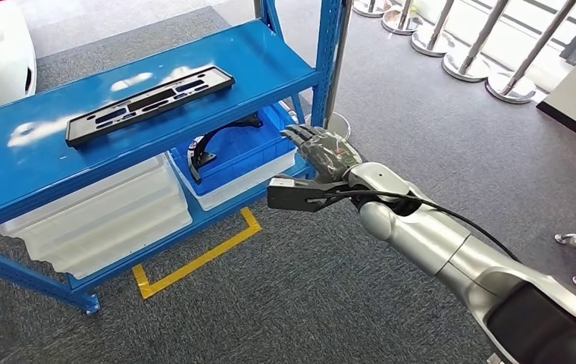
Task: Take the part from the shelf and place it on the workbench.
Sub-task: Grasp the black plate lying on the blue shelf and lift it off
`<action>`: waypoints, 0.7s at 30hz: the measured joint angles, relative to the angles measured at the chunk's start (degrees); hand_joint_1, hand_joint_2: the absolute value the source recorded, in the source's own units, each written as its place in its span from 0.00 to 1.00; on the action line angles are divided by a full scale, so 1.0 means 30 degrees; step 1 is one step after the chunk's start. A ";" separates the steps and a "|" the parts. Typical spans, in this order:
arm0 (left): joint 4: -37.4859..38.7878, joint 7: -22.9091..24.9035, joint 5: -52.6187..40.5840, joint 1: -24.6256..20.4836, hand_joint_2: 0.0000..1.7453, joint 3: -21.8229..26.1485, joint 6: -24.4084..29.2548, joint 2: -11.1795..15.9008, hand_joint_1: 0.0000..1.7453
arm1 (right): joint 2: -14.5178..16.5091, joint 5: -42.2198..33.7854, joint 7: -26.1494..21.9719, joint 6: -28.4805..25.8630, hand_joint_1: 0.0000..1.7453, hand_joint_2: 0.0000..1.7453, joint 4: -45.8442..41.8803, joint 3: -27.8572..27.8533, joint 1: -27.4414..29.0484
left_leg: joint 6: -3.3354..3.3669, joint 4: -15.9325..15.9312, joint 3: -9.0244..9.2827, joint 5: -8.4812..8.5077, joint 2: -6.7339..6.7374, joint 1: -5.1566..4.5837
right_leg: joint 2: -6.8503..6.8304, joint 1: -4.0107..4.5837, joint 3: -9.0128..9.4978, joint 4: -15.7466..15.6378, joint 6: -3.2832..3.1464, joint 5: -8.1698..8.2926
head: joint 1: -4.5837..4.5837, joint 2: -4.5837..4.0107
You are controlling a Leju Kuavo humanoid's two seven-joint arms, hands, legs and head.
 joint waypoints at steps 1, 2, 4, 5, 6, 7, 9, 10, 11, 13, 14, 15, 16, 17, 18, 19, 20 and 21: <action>0.0000 0.0002 -0.0011 -0.0004 0.00 -0.0002 -0.0009 0.0002 0.00 | -0.0020 0.0011 0.0004 0.0000 0.00 0.00 0.0005 0.0000 -0.0004 | -0.0204 0.0208 -0.0032 -0.0181 -0.0105 0.0103 | 0.0163 -0.0125 0.0549 -0.1170 0.0155 0.0546 | 0.0080 0.0000; 0.0007 0.0004 -0.0020 -0.0032 0.00 -0.0004 -0.0016 0.0007 0.00 | -0.0035 0.0015 0.0007 0.0000 0.00 0.00 0.0015 0.0007 -0.0023 | -0.0428 0.0475 -0.0127 -0.0374 -0.0201 0.0155 | 0.0399 -0.0205 0.1021 -0.2167 0.0223 0.0870 | 0.0204 0.0000; 0.0022 0.0015 -0.0022 -0.0087 0.00 -0.0007 -0.0018 0.0015 0.00 | -0.0044 0.0022 0.0005 -0.0005 0.00 0.00 0.0038 0.0022 -0.0009 | -0.0776 0.0818 -0.0334 -0.0603 -0.0367 0.0201 | 0.0673 -0.0206 0.1332 -0.2836 0.0057 0.0786 | 0.0288 0.0000; 0.0029 0.0020 -0.0022 -0.0103 0.00 -0.0007 -0.0018 0.0016 0.00 | -0.0042 0.0025 0.0007 -0.0009 0.00 0.00 0.0049 0.0029 0.0001 | -0.0893 0.0871 -0.0406 -0.0627 -0.0463 0.0215 | 0.0620 -0.0137 0.1290 -0.2771 -0.0160 0.0691 | 0.0257 0.0000; 0.0029 0.0024 -0.0022 -0.0092 0.00 -0.0007 -0.0018 0.0015 0.00 | -0.0046 0.0031 0.0007 -0.0013 0.00 0.00 0.0056 0.0029 0.0015 | -0.0984 0.0856 -0.0406 -0.0642 -0.0559 0.0263 | 0.0449 -0.0094 0.1260 -0.2692 -0.0370 0.0644 | 0.0168 0.0000; 0.0029 0.0024 -0.0022 -0.0074 0.00 -0.0009 -0.0018 0.0015 0.00 | -0.0049 0.0040 0.0013 -0.0016 0.00 0.00 0.0062 0.0027 0.0012 | -0.1060 0.0978 -0.0419 -0.0733 -0.0477 0.0287 | 0.0322 -0.0061 0.1288 -0.2681 -0.0537 0.0601 | 0.0075 0.0000; 0.0029 0.0024 -0.0022 -0.0084 0.00 -0.0013 -0.0018 0.0015 0.00 | -0.0046 0.0055 0.0009 -0.0022 0.00 0.00 0.0064 0.0027 -0.0017 | -0.1143 0.2202 -0.0903 -0.1363 0.0007 0.0227 | 0.0033 0.0000 0.1397 -0.2714 -0.0835 0.0522 | -0.0206 0.0000; 0.0029 0.0024 -0.0022 -0.0104 0.00 -0.0015 -0.0022 0.0015 0.00 | -0.0044 0.0062 0.0009 -0.0024 0.00 0.00 0.0064 0.0027 -0.0011 | -0.1122 0.3316 -0.1429 -0.1838 0.0314 0.0165 | -0.0118 0.0069 0.1469 -0.2714 -0.0953 0.0458 | -0.0392 0.0000; 0.0029 0.0024 -0.0022 -0.0123 0.00 -0.0015 -0.0027 0.0015 0.00 | -0.0046 0.0067 0.0009 -0.0022 0.00 0.00 0.0066 0.0029 0.0011 | -0.1066 0.4595 -0.2109 -0.2300 0.0476 0.0099 | -0.0296 0.0161 0.1542 -0.2714 -0.1063 0.0388 | -0.0574 0.0000; 0.0029 0.0024 -0.0022 -0.0115 0.00 -0.0015 -0.0040 0.0015 0.00 | -0.0051 0.0097 0.0013 -0.0016 0.00 0.00 0.0066 0.0029 0.0075 | -0.0864 0.6153 -0.3082 -0.2507 0.0557 -0.0043 | -0.0647 0.0371 0.1705 -0.2713 -0.1242 0.0251 | -0.0796 0.0000; 0.0029 0.0024 -0.0022 -0.0100 0.00 -0.0015 -0.0044 0.0015 0.00 | -0.0051 0.0113 0.0013 -0.0015 0.00 0.00 0.0066 0.0029 0.0094 | -0.0690 0.6046 -0.3163 -0.2134 0.0584 -0.0154 | -0.0816 0.0481 0.1803 -0.2713 -0.1307 0.0182 | -0.0899 0.0000; 0.0029 0.0024 -0.0022 -0.0092 0.00 -0.0015 -0.0046 0.0015 0.00 | -0.0049 0.0128 0.0013 -0.0015 0.00 0.00 0.0066 0.0029 0.0097 | -0.0453 0.5218 -0.2890 -0.1462 0.0664 -0.0306 | -0.0982 0.0588 0.1915 -0.2717 -0.1354 0.0108 | -0.1003 0.0000; 0.0031 0.0024 -0.0022 -0.0094 0.00 -0.0015 -0.0047 0.0015 0.00 | -0.0047 0.0137 0.0013 -0.0015 0.00 0.00 0.0066 0.0029 0.0089 | -0.0156 0.4021 -0.2447 -0.0739 0.0892 -0.0505 | -0.1149 0.0679 0.2027 -0.2731 -0.1389 0.0034 | -0.1102 0.0000; 0.0036 0.0024 -0.0022 -0.0110 0.00 -0.0015 -0.0047 0.0022 0.00 | -0.0046 0.0142 0.0013 -0.0015 0.00 0.00 0.0066 0.0029 0.0079 | 0.0148 0.2900 -0.2003 -0.0213 0.1309 -0.0711 | -0.1319 0.0794 0.2127 -0.2745 -0.1398 -0.0037 | -0.1160 0.0000; 0.0042 0.0024 -0.0022 -0.0133 0.00 -0.0015 -0.0047 0.0027 0.00 | -0.0049 0.0146 0.0014 -0.0015 0.00 0.00 0.0066 0.0029 0.0072 | 0.0376 0.1984 -0.1655 0.0104 0.1684 -0.0889 | -0.1497 0.0871 0.2193 -0.2767 -0.1396 -0.0092 | -0.1195 0.0000; 0.0047 0.0024 -0.0022 -0.0154 0.00 -0.0015 -0.0055 0.0033 0.00 | -0.0055 0.0149 0.0020 -0.0015 0.00 0.00 0.0066 0.0029 0.0074 | 0.0508 0.1488 -0.1495 0.0186 0.1939 -0.1014 | -0.1687 0.0911 0.2228 -0.2801 -0.1376 -0.0124 | -0.1193 0.0000; 0.0051 0.0024 -0.0022 -0.0163 0.00 -0.0015 -0.0066 0.0038 0.00 | -0.0055 0.0151 0.0025 -0.0015 0.00 0.00 0.0066 0.0029 0.0077 | 0.0552 0.1310 -0.1455 0.0158 0.1988 -0.1075 | -0.1904 0.0938 0.2259 -0.2847 -0.1337 -0.0137 | -0.1180 0.0000; 0.0051 0.0024 -0.0022 -0.0155 0.00 -0.0015 -0.0077 0.0036 0.00 | -0.0046 0.0153 0.0031 -0.0015 0.00 0.00 0.0062 0.0027 0.0076 | 0.0549 0.1109 -0.1412 0.0206 0.1787 -0.1055 | -0.2118 0.0930 0.2314 -0.2908 -0.1284 -0.0147 | -0.1204 0.0000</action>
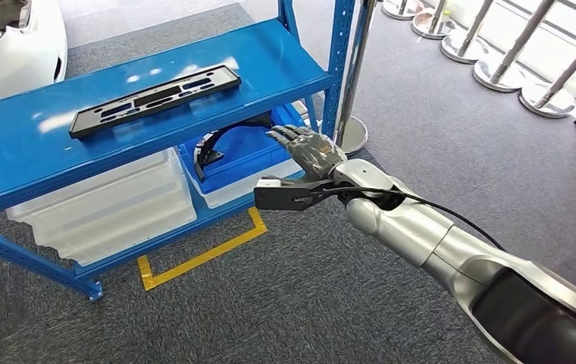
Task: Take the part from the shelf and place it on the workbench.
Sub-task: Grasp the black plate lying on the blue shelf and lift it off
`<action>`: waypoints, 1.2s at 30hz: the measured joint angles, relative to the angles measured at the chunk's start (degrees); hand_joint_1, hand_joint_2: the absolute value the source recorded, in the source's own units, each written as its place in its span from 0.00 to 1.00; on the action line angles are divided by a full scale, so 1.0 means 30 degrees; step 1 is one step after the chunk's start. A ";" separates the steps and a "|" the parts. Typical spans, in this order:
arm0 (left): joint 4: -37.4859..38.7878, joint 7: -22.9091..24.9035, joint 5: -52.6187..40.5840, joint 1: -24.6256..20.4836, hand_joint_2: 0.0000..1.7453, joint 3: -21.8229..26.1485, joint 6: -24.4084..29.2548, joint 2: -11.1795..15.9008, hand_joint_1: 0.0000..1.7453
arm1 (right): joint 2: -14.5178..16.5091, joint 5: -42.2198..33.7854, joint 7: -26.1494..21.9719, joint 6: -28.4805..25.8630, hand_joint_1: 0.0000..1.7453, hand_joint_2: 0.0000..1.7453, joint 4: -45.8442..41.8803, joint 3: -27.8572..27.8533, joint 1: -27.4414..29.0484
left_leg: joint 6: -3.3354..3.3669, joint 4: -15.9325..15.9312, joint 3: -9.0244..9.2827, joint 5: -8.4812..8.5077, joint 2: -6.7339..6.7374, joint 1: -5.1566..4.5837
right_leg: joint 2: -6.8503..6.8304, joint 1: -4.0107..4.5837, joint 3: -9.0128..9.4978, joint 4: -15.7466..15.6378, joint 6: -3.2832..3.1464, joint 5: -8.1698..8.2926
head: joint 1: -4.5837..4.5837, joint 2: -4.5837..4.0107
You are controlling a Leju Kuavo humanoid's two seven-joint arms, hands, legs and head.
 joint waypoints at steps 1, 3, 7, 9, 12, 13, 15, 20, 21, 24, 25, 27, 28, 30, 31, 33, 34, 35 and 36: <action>0.0000 0.0002 0.0000 0.0027 0.00 0.0000 -0.0013 -0.0007 0.00 | 0.0002 0.0007 0.0009 0.0000 0.00 0.00 -0.0007 -0.0005 -0.0001 | -0.0012 -0.0180 0.0085 0.0087 -0.0220 0.0071 | 0.0033 -0.0018 0.0053 0.0019 0.0082 -0.0071 | 0.0004 0.0000; 0.0004 0.0016 -0.0002 0.0053 0.00 0.0000 -0.0016 -0.0018 0.00 | -0.0018 0.0026 0.0027 0.0004 0.00 0.00 -0.0022 -0.0020 -0.0027 | 0.0016 -0.0561 0.0306 0.0282 -0.0632 0.0261 | 0.0761 -0.0100 -0.0225 0.0843 0.0283 -0.0622 | 0.0077 0.0000; 0.0007 0.0031 -0.0007 -0.0011 0.00 0.0000 -0.0020 -0.0071 0.00 | -0.0151 0.0077 0.0086 0.0060 0.00 0.00 -0.0020 -0.0020 0.0172 | 0.0041 -0.0617 0.0387 0.0348 -0.1551 0.0395 | 0.1808 -0.0415 -0.2375 0.4958 0.0639 -0.2124 | 0.0516 0.0000; 0.0007 0.0038 -0.0007 0.0019 0.00 0.0000 -0.0022 -0.0106 0.00 | -0.0180 0.0115 0.0106 0.0095 0.00 0.00 -0.0020 -0.0024 0.0210 | -0.0064 -0.0454 0.0390 0.0253 -0.2045 0.0473 | 0.1878 -0.0547 -0.2226 0.4199 0.0777 -0.1175 | 0.0676 0.0000; 0.0007 0.0057 -0.0005 0.0003 0.00 0.0004 -0.0022 -0.0117 0.00 | -0.0250 0.0146 0.0120 0.0125 0.00 0.00 -0.0015 -0.0024 0.0187 | -0.0408 -0.0026 0.0252 -0.0022 -0.2700 0.0607 | 0.2819 -0.0789 -0.0814 0.0833 0.0897 0.0434 | 0.0832 0.0000; 0.0007 0.0068 -0.0004 -0.0005 0.00 0.0005 -0.0022 -0.0118 0.00 | -0.0266 0.0147 0.0124 0.0135 0.00 0.00 -0.0015 -0.0022 0.0196 | -0.0534 0.0076 0.0150 -0.0064 -0.2875 0.0651 | 0.3099 -0.0814 -0.0608 0.0355 0.0857 0.0477 | 0.0838 0.0000; 0.0009 0.0086 -0.0002 0.0020 0.00 0.0007 -0.0022 -0.0122 0.00 | -0.0255 0.0155 0.0129 0.0148 0.00 0.00 -0.0022 -0.0024 0.0190 | -0.0776 0.0112 -0.0013 -0.0035 -0.3242 0.0732 | 0.3052 -0.0748 -0.0532 0.0219 0.0621 0.0349 | 0.0801 0.0000; 0.0022 0.0095 0.0002 0.0055 0.00 0.0007 -0.0022 -0.0117 0.00 | -0.0228 0.0200 0.0148 0.0162 0.00 0.00 -0.0033 -0.0027 0.0084 | -0.1271 0.3023 -0.1371 -0.1524 -0.1602 0.0696 | 0.1924 -0.0740 -0.0205 -0.0067 0.0095 0.0323 | 0.0312 0.0000; 0.0022 0.0095 0.0006 0.0033 0.00 0.0007 -0.0020 -0.0117 0.00 | -0.0233 0.0204 0.0151 0.0188 0.00 0.00 -0.0033 -0.0027 0.0084 | -0.1331 0.4281 -0.2042 -0.2000 -0.1353 0.0748 | 0.1683 -0.0704 -0.0175 -0.0065 0.0053 0.0284 | 0.0187 0.0000; 0.0022 0.0095 0.0057 0.0066 0.00 0.0007 -0.0015 -0.0117 0.00 | -0.0237 0.0204 0.0171 0.0246 0.00 0.00 -0.0033 -0.0027 0.0087 | -0.1355 0.4872 -0.2515 -0.1588 -0.1176 0.0820 | 0.1154 -0.0659 -0.0058 -0.0058 0.0058 0.0153 | -0.0042 0.0000; 0.0022 0.0102 0.0086 0.0087 0.00 0.0007 -0.0015 -0.0117 0.00 | -0.0237 0.0200 0.0186 0.0239 0.00 0.00 -0.0033 -0.0031 0.0082 | -0.1291 0.3701 -0.1959 -0.0876 -0.1144 0.0813 | 0.1026 -0.0656 0.0020 -0.0060 0.0094 0.0099 | -0.0122 0.0000; 0.0022 0.0178 0.0126 0.0109 0.00 0.0007 -0.0018 -0.0117 0.00 | -0.0242 0.0195 0.0228 0.0219 0.00 0.00 -0.0033 -0.0042 0.0067 | -0.1059 0.1118 -0.0724 0.0179 -0.0934 0.0712 | 0.0830 -0.0617 0.0149 -0.0062 0.0223 -0.0012 | -0.0237 0.0000; 0.0022 0.0246 0.0133 0.0114 0.00 0.0007 -0.0020 -0.0117 0.00 | -0.0246 0.0195 0.0248 0.0211 0.00 0.00 -0.0031 -0.0047 0.0062 | -0.0953 0.0352 -0.0373 0.0377 -0.0840 0.0643 | 0.0764 -0.0590 0.0184 -0.0069 0.0301 -0.0047 | -0.0254 0.0000; 0.0022 0.0361 0.0137 0.0130 0.00 0.0007 -0.0031 -0.0117 0.00 | -0.0253 0.0195 0.0284 0.0202 0.00 0.00 -0.0031 -0.0049 0.0059 | -0.0793 -0.0013 -0.0254 0.0329 -0.0796 0.0531 | 0.0673 -0.0559 0.0227 -0.0137 0.0481 -0.0061 | -0.0234 0.0000; 0.0022 0.0390 0.0135 0.0140 0.00 0.0007 -0.0049 -0.0117 0.00 | -0.0255 0.0195 0.0292 0.0198 0.00 0.00 -0.0029 -0.0053 0.0062 | -0.0725 -0.0076 -0.0221 0.0347 -0.0834 0.0559 | 0.0636 -0.0551 0.0269 -0.0191 0.0571 -0.0091 | -0.0201 0.0000; 0.0022 0.0415 0.0115 0.0154 0.00 0.0007 -0.0135 -0.0120 0.00 | -0.0310 0.0200 0.0310 0.0186 0.00 0.00 -0.0020 -0.0068 0.0047 | -0.0745 -0.0241 -0.0096 0.0399 -0.0917 0.0602 | 0.0623 -0.0509 0.0400 -0.0337 0.0368 -0.0110 | -0.0060 0.0000; 0.0022 0.0428 0.0098 0.0152 0.00 0.0007 -0.0176 -0.0122 0.00 | -0.0333 0.0204 0.0317 0.0180 0.00 0.00 -0.0015 -0.0075 0.0040 | -0.0778 -0.0304 -0.0034 0.0419 -0.0952 0.0621 | 0.0632 -0.0489 0.0452 -0.0387 0.0225 -0.0119 | 0.0027 0.0000; 0.0022 0.0442 0.0078 0.0149 0.00 0.0007 -0.0213 -0.0124 0.00 | -0.0357 0.0208 0.0324 0.0177 0.00 0.00 -0.0011 -0.0078 0.0029 | -0.0826 -0.0302 -0.0024 0.0409 -0.0979 0.0596 | 0.0640 -0.0484 0.0501 -0.0452 0.0063 -0.0082 | 0.0122 0.0000; 0.0022 0.0452 0.0058 0.0147 0.00 0.0007 -0.0233 -0.0124 0.00 | -0.0355 0.0211 0.0324 0.0175 0.00 0.00 -0.0011 -0.0080 0.0025 | -0.0795 -0.0295 -0.0025 0.0395 -0.0993 0.0582 | 0.0634 -0.0484 0.0530 -0.0492 0.0062 -0.0065 | 0.0187 0.0000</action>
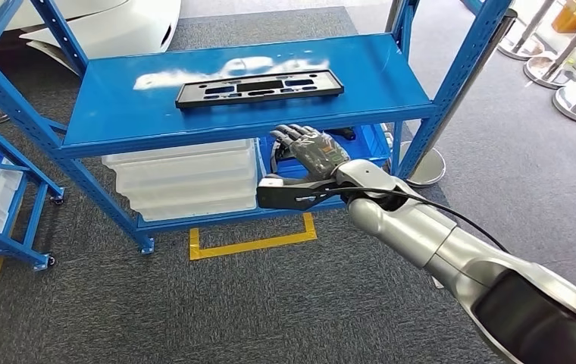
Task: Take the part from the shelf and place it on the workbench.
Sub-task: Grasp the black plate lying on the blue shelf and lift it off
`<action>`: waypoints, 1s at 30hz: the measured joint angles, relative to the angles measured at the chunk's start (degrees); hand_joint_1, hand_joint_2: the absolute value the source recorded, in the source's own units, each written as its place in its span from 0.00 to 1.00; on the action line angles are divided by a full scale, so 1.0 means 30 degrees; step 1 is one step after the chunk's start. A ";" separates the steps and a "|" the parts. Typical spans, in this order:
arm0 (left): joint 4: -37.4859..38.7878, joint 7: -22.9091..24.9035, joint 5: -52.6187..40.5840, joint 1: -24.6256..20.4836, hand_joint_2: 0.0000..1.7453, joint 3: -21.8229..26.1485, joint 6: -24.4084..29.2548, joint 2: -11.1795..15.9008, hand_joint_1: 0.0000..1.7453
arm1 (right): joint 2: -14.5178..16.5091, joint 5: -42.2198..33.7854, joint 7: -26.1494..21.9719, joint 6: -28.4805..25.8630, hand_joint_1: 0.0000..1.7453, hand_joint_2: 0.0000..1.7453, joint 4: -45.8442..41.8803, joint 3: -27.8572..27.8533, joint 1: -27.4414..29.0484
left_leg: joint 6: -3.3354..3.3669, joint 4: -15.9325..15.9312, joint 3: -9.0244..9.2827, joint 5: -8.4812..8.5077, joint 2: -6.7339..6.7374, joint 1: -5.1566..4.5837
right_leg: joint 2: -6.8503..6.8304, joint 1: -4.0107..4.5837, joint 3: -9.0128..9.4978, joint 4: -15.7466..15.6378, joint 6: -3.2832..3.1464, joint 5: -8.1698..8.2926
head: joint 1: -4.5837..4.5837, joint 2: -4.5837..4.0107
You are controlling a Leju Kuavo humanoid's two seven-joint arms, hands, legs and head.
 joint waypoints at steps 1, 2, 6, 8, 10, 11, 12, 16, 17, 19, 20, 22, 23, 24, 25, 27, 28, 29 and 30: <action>0.0000 0.0007 -0.0022 -0.0002 0.00 0.0000 -0.0009 0.0000 0.00 | 0.0000 0.0005 0.0005 0.0000 0.00 0.00 0.0000 -0.0002 0.0002 | 0.0033 0.0006 -0.0001 -0.0014 -0.0005 -0.0004 | 0.0002 -0.0004 0.0024 -0.0051 0.0042 0.0031 | 0.0068 0.0000; 0.0000 0.0011 -0.0042 -0.0003 0.00 0.0000 -0.0016 0.0000 0.00 | -0.0005 0.0013 0.0011 0.0000 0.00 0.00 0.0000 -0.0004 0.0001 | 0.0064 0.0009 -0.0003 -0.0026 -0.0003 -0.0006 | 0.0007 -0.0005 0.0045 -0.0102 0.0079 0.0057 | 0.0157 0.0000; 0.0000 0.0007 -0.0077 -0.0015 0.00 0.0000 -0.0022 0.0000 0.00 | -0.0038 0.0040 0.0029 0.0000 0.00 0.00 0.0000 -0.0005 0.0002 | 0.0153 0.0024 -0.0003 -0.0056 0.0022 -0.0022 | 0.0022 -0.0022 0.0091 -0.0225 0.0272 0.0138 | 0.0442 0.0000; 0.0000 0.0007 -0.0089 -0.0022 0.00 0.0000 -0.0026 0.0000 0.00 | -0.0053 0.0045 0.0029 -0.0004 0.00 0.00 -0.0002 -0.0007 0.0010 | 0.0238 0.0027 -0.0033 -0.0103 0.0048 -0.0070 | -0.0012 -0.0077 0.0158 -0.0284 0.0497 0.0207 | 0.0488 0.0000; 0.0004 0.0002 -0.0104 -0.0028 0.00 0.0000 -0.0036 0.0004 0.00 | -0.0065 0.0055 0.0051 -0.0015 0.00 0.00 -0.0002 -0.0018 0.0041 | 0.0544 -0.0207 0.0093 -0.0167 0.0060 -0.0053 | -0.0085 -0.0151 0.0255 -0.0150 0.0928 0.0524 | 0.0419 0.0000; 0.0005 -0.0009 -0.0109 -0.0025 0.00 0.0000 -0.0040 0.0004 0.00 | -0.0087 0.0067 0.0073 -0.0022 0.00 0.00 0.0002 -0.0035 0.0041 | 0.0713 -0.0430 0.0298 -0.0164 0.0040 -0.0018 | -0.0004 -0.0198 0.0284 0.0002 0.1120 0.0583 | 0.0452 0.0000; 0.0007 -0.0024 -0.0115 -0.0028 0.00 0.0000 -0.0049 0.0002 0.00 | -0.0118 0.0082 0.0095 -0.0029 0.00 0.00 0.0009 -0.0055 0.0008 | 0.0812 -0.0661 0.0554 -0.0104 -0.0007 0.0069 | 0.0228 -0.0210 0.0152 0.0369 0.1165 0.0422 | 0.0505 0.0000; 0.0007 -0.0093 -0.0146 -0.0166 0.00 0.0000 -0.0146 -0.0007 0.00 | -0.0273 0.0108 0.0142 -0.0040 0.00 0.00 0.0031 -0.0149 0.0010 | 0.0753 -0.0886 0.0916 -0.0001 -0.0235 0.0232 | 0.1150 -0.0307 -0.1885 0.3903 0.1081 -0.1586 | 0.0729 0.0000; 0.0007 -0.0108 -0.0157 -0.0170 0.00 0.0000 -0.0170 -0.0007 0.00 | -0.0332 0.0109 0.0162 -0.0036 0.00 0.00 0.0036 -0.0173 0.0083 | 0.0665 -0.0857 0.0931 -0.0046 -0.0324 0.0282 | 0.1183 -0.0351 -0.2315 0.4468 0.1138 -0.1663 | 0.0769 0.0000; 0.0007 -0.0118 -0.0173 -0.0143 0.00 0.0000 -0.0197 -0.0016 0.00 | -0.0432 0.0113 0.0191 -0.0038 0.00 0.00 0.0044 -0.0240 0.0164 | 0.0372 -0.0700 0.0994 -0.0227 -0.0465 0.0467 | 0.1189 -0.0488 -0.2155 0.3494 0.1283 -0.0658 | 0.0836 0.0000; 0.0007 -0.0122 -0.0188 -0.0139 0.00 0.0000 -0.0202 -0.0020 0.00 | -0.0474 0.0115 0.0193 -0.0038 0.00 0.00 0.0044 -0.0275 0.0182 | 0.0162 -0.0557 0.1024 -0.0380 -0.0507 0.0581 | 0.1224 -0.0577 -0.1688 0.2263 0.1447 0.0079 | 0.0867 0.0000; 0.0022 -0.0129 -0.0221 -0.0188 0.00 0.0000 -0.0213 0.0013 0.00 | -0.0537 0.0115 0.0195 -0.0038 0.00 0.00 0.0058 -0.0319 0.0240 | -0.0268 -0.0238 0.0971 -0.0653 -0.0560 0.0704 | 0.1407 -0.0594 -0.1026 0.0479 0.1493 0.0622 | 0.1014 0.0000; 0.0029 -0.0131 -0.0235 -0.0203 0.00 0.0000 -0.0215 0.0031 0.00 | -0.0552 0.0115 0.0200 -0.0038 0.00 0.00 0.0066 -0.0324 0.0314 | -0.0436 -0.0111 0.0908 -0.0756 -0.0572 0.0707 | 0.1488 -0.0561 -0.0980 0.0278 0.1327 0.0547 | 0.1022 0.0000; 0.0036 -0.0131 -0.0246 -0.0211 0.00 0.0000 -0.0218 0.0047 0.00 | -0.0570 0.0115 0.0211 -0.0040 0.00 0.00 0.0075 -0.0328 0.0381 | -0.0563 -0.0027 0.0877 -0.0824 -0.0583 0.0696 | 0.1527 -0.0499 -0.1055 0.0389 0.1058 0.0368 | 0.0979 0.0000; 0.0036 -0.0131 -0.0253 -0.0203 0.00 0.0000 -0.0222 0.0044 0.00 | -0.0594 0.0118 0.0222 -0.0042 0.00 0.00 0.0078 -0.0339 0.0427 | -0.0671 0.0029 0.0873 -0.0908 -0.0589 0.0701 | 0.1507 -0.0492 -0.1052 0.0504 0.0790 0.0355 | 0.0893 0.0000; 0.0036 -0.0129 -0.0270 -0.0209 0.00 0.0000 -0.0231 0.0044 0.00 | -0.0636 0.0129 0.0239 -0.0051 0.00 0.00 0.0086 -0.0373 0.0437 | -0.0812 0.0539 0.0772 -0.1045 -0.0461 0.0721 | 0.1500 -0.0452 -0.0897 0.0605 0.0501 0.0289 | 0.0606 0.0000; 0.0036 -0.0129 -0.0275 -0.0241 0.00 0.0000 -0.0235 0.0044 0.00 | -0.0645 0.0135 0.0237 -0.0055 0.00 0.00 0.0087 -0.0392 0.0411 | -0.0845 0.1267 0.0426 -0.1183 -0.0353 0.0704 | 0.1501 -0.0418 -0.0752 0.0604 0.0403 0.0212 | 0.0479 0.0000; 0.0036 -0.0128 -0.0282 -0.0281 0.00 0.0000 -0.0239 0.0044 0.00 | -0.0647 0.0137 0.0235 -0.0058 0.00 0.00 0.0087 -0.0404 0.0400 | -0.0838 0.2374 -0.0179 -0.1427 -0.0235 0.0657 | 0.1488 -0.0354 -0.0607 0.0587 0.0316 0.0109 | 0.0308 0.0000; 0.0036 -0.0128 -0.0288 -0.0314 0.00 0.0000 -0.0240 0.0044 0.00 | -0.0648 0.0137 0.0233 -0.0058 0.00 0.00 0.0087 -0.0413 0.0403 | -0.0803 0.3673 -0.0973 -0.1807 -0.0157 0.0592 | 0.1473 -0.0269 -0.0463 0.0578 0.0248 -0.0012 | 0.0149 0.0000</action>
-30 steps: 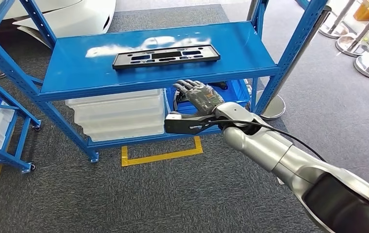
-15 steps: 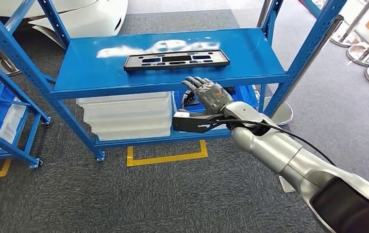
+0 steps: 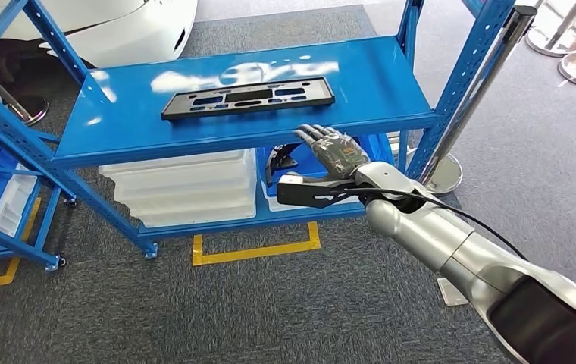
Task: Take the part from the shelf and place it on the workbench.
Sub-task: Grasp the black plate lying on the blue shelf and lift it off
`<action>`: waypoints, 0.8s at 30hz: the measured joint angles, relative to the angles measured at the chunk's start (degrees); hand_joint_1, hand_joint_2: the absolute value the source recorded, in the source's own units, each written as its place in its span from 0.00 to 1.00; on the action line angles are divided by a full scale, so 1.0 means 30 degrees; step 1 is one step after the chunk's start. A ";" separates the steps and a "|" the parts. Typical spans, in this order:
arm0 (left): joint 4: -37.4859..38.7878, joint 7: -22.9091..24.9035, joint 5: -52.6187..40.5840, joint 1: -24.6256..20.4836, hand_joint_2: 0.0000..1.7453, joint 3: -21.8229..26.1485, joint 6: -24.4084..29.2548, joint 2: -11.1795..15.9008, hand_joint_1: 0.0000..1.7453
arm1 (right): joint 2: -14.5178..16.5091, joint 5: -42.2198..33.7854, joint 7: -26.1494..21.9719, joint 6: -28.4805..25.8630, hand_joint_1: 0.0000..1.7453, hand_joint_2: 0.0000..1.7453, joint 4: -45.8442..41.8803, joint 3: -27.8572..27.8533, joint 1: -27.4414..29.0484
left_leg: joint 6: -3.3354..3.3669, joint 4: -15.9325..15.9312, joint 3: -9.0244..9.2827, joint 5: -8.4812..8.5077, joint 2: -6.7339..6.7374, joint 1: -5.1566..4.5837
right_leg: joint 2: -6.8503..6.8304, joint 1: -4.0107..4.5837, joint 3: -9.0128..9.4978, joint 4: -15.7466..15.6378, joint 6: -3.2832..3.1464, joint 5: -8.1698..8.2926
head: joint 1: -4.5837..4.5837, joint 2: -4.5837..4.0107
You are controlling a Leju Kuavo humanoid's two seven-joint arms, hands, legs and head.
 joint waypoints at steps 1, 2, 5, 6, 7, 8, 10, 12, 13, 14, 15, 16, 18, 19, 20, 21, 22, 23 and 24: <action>0.0000 0.0004 -0.0002 -0.0013 0.00 0.0000 0.0000 0.0000 0.00 | 0.0000 0.0000 0.0000 0.0000 0.00 0.00 0.0000 0.0000 0.0023 | 0.0066 0.1180 -0.0826 -0.0396 0.0030 -0.0093 | -0.0014 0.0104 0.0156 -0.0007 -0.0061 -0.0141 | -0.0131 0.0000; 0.0000 0.0011 -0.0004 0.0000 0.00 0.0000 0.0000 0.0000 0.00 | 0.0000 0.0000 0.0000 0.0002 0.00 0.00 0.0000 0.0000 0.0054 | 0.0185 0.1915 -0.1478 -0.0632 0.0042 -0.0211 | -0.0025 0.0221 0.0335 -0.0018 -0.0124 -0.0295 | -0.0248 0.0000; 0.0000 0.0026 -0.0004 0.0068 0.00 0.0000 0.0000 0.0002 0.00 | 0.0004 0.0000 0.0000 0.0007 0.00 0.00 0.0000 0.0000 0.0103 | 0.1002 0.0229 -0.1615 0.0749 0.0044 -0.0807 | -0.0041 0.0582 0.1046 -0.0128 -0.0264 -0.0775 | -0.0514 0.0000; 0.0018 0.0026 -0.0004 0.0087 0.00 0.0000 0.0000 0.0035 0.00 | 0.0002 0.0000 0.0000 0.0009 0.00 0.00 0.0005 0.0000 0.0135 | 0.1465 -0.1159 -0.1296 0.1750 0.0057 -0.1105 | -0.0063 0.0657 0.1300 -0.0228 -0.0289 -0.0911 | -0.0536 0.0000; 0.0036 0.0029 -0.0004 0.0096 0.00 0.0000 -0.0002 0.0066 0.00 | 0.0002 0.0000 0.0000 0.0018 0.00 0.00 0.0013 0.0000 0.0187 | 0.1868 -0.2349 -0.0987 0.2489 0.0082 -0.1347 | -0.0074 0.0695 0.1523 -0.0400 -0.0296 -0.1013 | -0.0490 0.0000; 0.0055 0.0033 -0.0004 0.0094 0.00 0.0000 -0.0004 0.0095 0.00 | 0.0000 0.0002 0.0005 0.0029 0.00 0.00 0.0022 0.0000 0.0248 | 0.2192 -0.3228 -0.0689 0.2970 0.0114 -0.1529 | -0.0112 0.0674 0.1674 -0.0589 -0.0286 -0.1080 | -0.0468 0.0000; 0.0073 0.0044 0.0005 0.0077 0.00 -0.0002 -0.0005 0.0117 0.00 | 0.0000 0.0020 0.0005 0.0049 0.00 0.00 0.0033 0.0000 0.0320 | 0.2453 -0.4053 -0.0227 0.3065 0.0164 -0.1622 | -0.0205 0.0595 0.1950 -0.0868 -0.0189 -0.1016 | -0.0484 0.0000; 0.0078 0.0058 0.0033 0.0093 0.00 -0.0005 0.0004 0.0111 0.00 | 0.0000 0.0075 -0.0007 0.0054 0.00 0.00 0.0035 -0.0007 0.0275 | 0.2439 -0.4772 0.0517 0.3140 0.0142 -0.1457 | -0.0263 0.0626 0.2149 -0.0657 -0.0077 -0.0955 | -0.0569 0.0000; 0.0082 0.0067 0.0053 0.0093 0.00 -0.0005 0.0022 0.0109 0.00 | 0.0000 0.0113 -0.0011 0.0076 0.00 0.00 0.0038 -0.0011 0.0211 | 0.2403 -0.5068 0.0891 0.3154 0.0113 -0.1346 | -0.0236 0.0643 0.1951 -0.0113 -0.0009 -0.1000 | -0.0527 0.0000; 0.0086 0.0073 0.0075 0.0070 0.00 -0.0004 0.0038 0.0100 0.00 | 0.0002 0.0162 -0.0013 0.0111 0.00 0.00 0.0045 -0.0015 0.0164 | 0.2328 -0.5301 0.1204 0.3135 0.0079 -0.1236 | -0.0197 0.0639 0.1441 0.0803 0.0069 -0.1180 | -0.0461 0.0000; 0.0087 0.0077 0.0098 0.0035 0.00 -0.0002 0.0055 0.0082 0.00 | 0.0004 0.0206 -0.0013 0.0153 0.00 0.00 0.0055 -0.0015 0.0146 | 0.2247 -0.5393 0.1380 0.3056 0.0041 -0.1164 | -0.0164 0.0577 0.0690 0.1930 0.0187 -0.1498 | -0.0381 0.0000; 0.0087 0.0077 0.0120 0.0006 0.00 0.0000 0.0064 0.0049 0.00 | 0.0005 0.0244 -0.0011 0.0197 0.00 0.00 0.0066 -0.0015 0.0172 | 0.2136 -0.5406 0.1492 0.2936 0.0006 -0.1072 | -0.0150 0.0482 -0.0138 0.2969 0.0327 -0.1958 | -0.0320 0.0000; 0.0087 0.0077 0.0151 0.0011 0.00 0.0000 0.0060 -0.0029 0.00 | 0.0007 0.0297 -0.0013 0.0237 0.00 0.00 0.0106 -0.0015 0.0278 | 0.1840 -0.5282 0.1692 0.2596 -0.0077 -0.0852 | -0.0155 0.0242 -0.1252 0.3717 0.0675 -0.2383 | -0.0192 0.0000; 0.0087 0.0077 0.0159 0.0033 0.00 0.0000 0.0058 -0.0060 0.00 | 0.0007 0.0319 -0.0013 0.0244 0.00 0.00 0.0128 -0.0015 0.0302 | 0.1680 -0.5145 0.1789 0.2396 -0.0112 -0.0726 | -0.0159 0.0094 -0.1377 0.3178 0.0873 -0.1913 | -0.0110 0.0000; 0.0087 0.0077 0.0162 0.0056 0.00 0.0000 0.0058 -0.0077 0.00 | 0.0007 0.0337 -0.0018 0.0248 0.00 0.00 0.0148 -0.0015 0.0307 | 0.1510 -0.4958 0.1869 0.2175 -0.0138 -0.0596 | -0.0163 -0.0065 -0.1242 0.2124 0.1076 -0.1006 | -0.0019 0.0000; 0.0091 0.0077 0.0164 0.0079 0.00 0.0002 0.0062 -0.0078 0.00 | 0.0007 0.0351 -0.0027 0.0262 0.00 0.00 0.0173 -0.0015 0.0326 | 0.1320 -0.4729 0.1909 0.1934 -0.0161 -0.0487 | -0.0138 -0.0186 -0.1030 0.1017 0.1265 -0.0081 | 0.0082 0.0000; 0.0096 0.0077 0.0164 0.0080 0.00 0.0004 0.0071 -0.0077 0.00 | 0.0011 0.0364 -0.0044 0.0286 0.00 0.00 0.0200 -0.0009 0.0351 | 0.1135 -0.4440 0.1888 0.1720 -0.0188 -0.0402 | -0.0109 -0.0239 -0.0864 0.0105 0.1329 0.0428 | 0.0200 0.0000; 0.0102 0.0077 0.0164 0.0071 0.00 0.0005 0.0086 -0.0073 0.00 | 0.0022 0.0377 -0.0073 0.0317 0.00 0.00 0.0228 0.0002 0.0390 | 0.0967 -0.4176 0.1813 0.1525 -0.0213 -0.0366 | -0.0096 -0.0240 -0.0794 -0.0341 0.1205 0.0734 | 0.0304 0.0000; 0.0107 0.0077 0.0166 0.0074 0.00 0.0007 0.0100 -0.0073 0.00 | 0.0042 0.0393 -0.0100 0.0346 0.00 0.00 0.0255 0.0013 0.0433 | 0.0811 -0.3932 0.1744 0.1359 -0.0232 -0.0347 | -0.0087 -0.0192 -0.0832 -0.0360 0.0968 0.0692 | 0.0355 0.0000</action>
